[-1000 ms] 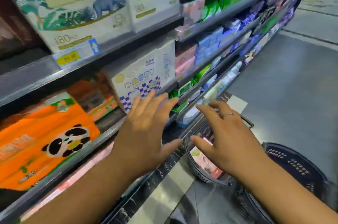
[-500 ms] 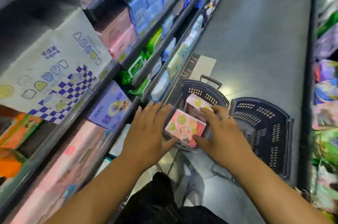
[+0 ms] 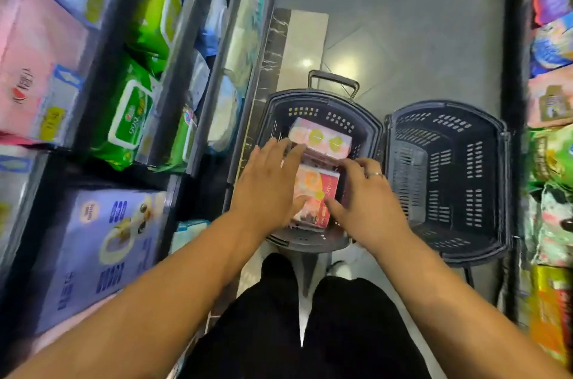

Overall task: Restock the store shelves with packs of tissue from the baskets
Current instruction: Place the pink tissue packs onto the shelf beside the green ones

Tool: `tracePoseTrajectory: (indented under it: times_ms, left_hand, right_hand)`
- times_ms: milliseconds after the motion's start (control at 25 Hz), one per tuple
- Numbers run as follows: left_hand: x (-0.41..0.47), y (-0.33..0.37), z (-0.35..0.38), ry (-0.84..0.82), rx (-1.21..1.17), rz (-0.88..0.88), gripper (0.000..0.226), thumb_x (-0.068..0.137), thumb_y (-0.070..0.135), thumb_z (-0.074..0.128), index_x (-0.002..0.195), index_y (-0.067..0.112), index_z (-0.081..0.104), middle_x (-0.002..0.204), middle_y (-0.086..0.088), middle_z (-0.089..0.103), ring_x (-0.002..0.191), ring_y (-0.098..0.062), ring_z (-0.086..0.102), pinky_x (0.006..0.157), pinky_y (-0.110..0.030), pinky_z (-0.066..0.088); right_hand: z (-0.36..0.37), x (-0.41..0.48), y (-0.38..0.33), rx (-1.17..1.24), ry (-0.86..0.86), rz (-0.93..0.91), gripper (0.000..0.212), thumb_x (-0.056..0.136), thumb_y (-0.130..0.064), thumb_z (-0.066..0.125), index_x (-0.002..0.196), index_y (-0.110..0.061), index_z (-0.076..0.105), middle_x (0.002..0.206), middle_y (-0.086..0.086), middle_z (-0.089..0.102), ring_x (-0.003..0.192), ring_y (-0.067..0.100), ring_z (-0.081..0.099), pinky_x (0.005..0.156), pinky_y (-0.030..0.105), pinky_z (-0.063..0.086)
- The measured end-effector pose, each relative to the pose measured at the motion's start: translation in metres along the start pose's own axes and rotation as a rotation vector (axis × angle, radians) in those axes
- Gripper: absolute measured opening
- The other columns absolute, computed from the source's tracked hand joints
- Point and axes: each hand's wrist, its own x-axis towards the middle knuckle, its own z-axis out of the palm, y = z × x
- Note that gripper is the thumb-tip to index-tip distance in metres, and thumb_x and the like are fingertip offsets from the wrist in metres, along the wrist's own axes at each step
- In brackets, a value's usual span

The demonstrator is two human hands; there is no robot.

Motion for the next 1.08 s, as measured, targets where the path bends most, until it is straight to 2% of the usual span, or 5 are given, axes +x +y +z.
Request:
tracePoseTrajectory:
  times_ms: [240,640,720,880,1080]
  left_hand:
    - [0.090,-0.040,0.120,-0.134,-0.113,-0.154,0.091,0.084,0.051,0.063,0.151,0.020,0.012,0.157,-0.008,0.019,0.146,-0.026,0.013,0.119,-0.042,0.011]
    - [0.185,-0.066,0.301,-0.167,-0.345,-0.436,0.090,0.083,0.042,0.067,0.151,0.017,0.014,0.152,-0.007,0.027,0.140,-0.025,0.023,0.116,-0.036,0.020]
    - [0.181,-0.062,0.320,-0.208,-0.417,-0.500,0.087,0.085,0.043,0.063,0.151,0.018,0.013,0.152,-0.004,0.026,0.140,-0.024,0.022,0.115,-0.034,0.021]
    - [0.162,-0.049,0.349,-0.301,-0.446,-0.495,0.089,0.083,0.043,0.066,0.151,0.018,0.015,0.157,-0.005,0.020,0.145,-0.023,0.016,0.117,-0.035,0.021]
    - [0.173,-0.055,0.334,-0.377,-0.571,-0.556,0.086,0.085,0.047,0.063,0.150,0.022,0.012,0.150,-0.006,0.027,0.134,-0.027,0.034,0.108,-0.040,0.034]
  right_hand:
    - [0.082,0.138,0.055,-0.032,-0.122,0.116,0.080,0.083,-0.039,0.069,0.147,-0.017,0.028,0.146,0.012,0.028,0.128,0.035,0.040,0.098,0.043,0.044]
    - [0.210,0.349,0.135,-0.339,-0.190,-0.044,0.120,0.065,-0.057,0.079,0.152,-0.011,0.011,0.150,0.016,0.025,0.131,0.040,0.035,0.105,0.050,0.036]
    - [0.233,0.368,0.140,-0.408,-0.246,-0.043,0.122,0.066,-0.053,0.081,0.152,-0.010,0.007,0.150,0.017,0.025,0.132,0.040,0.034,0.105,0.052,0.034]
    - [0.253,0.378,0.144,-0.458,-0.163,-0.040,0.102,0.073,-0.037,0.075,0.149,-0.012,0.011,0.143,0.019,0.031,0.127,0.042,0.037,0.100,0.055,0.034]
    - [0.233,0.350,0.145,-0.296,-0.071,-0.052,0.106,0.070,-0.046,0.076,0.151,-0.021,0.012,0.142,0.010,0.033,0.124,0.034,0.037,0.098,0.054,0.033]
